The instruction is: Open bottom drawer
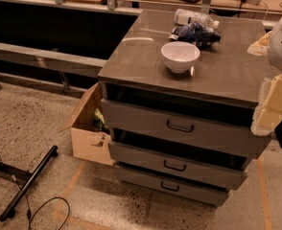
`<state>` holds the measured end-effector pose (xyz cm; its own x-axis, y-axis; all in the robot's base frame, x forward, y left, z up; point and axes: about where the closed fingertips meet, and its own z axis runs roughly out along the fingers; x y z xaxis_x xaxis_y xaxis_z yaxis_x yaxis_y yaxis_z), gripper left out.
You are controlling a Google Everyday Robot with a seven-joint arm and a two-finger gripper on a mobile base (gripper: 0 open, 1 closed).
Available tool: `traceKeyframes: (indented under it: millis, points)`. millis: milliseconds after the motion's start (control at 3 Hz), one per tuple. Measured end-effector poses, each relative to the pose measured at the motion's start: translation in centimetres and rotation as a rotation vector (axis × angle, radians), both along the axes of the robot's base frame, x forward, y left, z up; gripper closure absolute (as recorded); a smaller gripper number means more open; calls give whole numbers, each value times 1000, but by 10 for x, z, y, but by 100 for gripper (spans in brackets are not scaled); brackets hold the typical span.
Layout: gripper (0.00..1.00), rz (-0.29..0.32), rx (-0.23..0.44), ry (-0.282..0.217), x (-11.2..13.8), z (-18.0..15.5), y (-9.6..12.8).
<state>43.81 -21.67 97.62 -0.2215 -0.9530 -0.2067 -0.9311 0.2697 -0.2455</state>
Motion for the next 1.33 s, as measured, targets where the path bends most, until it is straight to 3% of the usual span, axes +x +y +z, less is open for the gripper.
traceKeyframes:
  millis: [667, 1000, 1333]
  points:
    - [0, 23, -5, -6, -3, 0, 0]
    - [0, 36, -16, -34, -15, -14, -4]
    - [0, 31, -3, -30, -28, -69, -17]
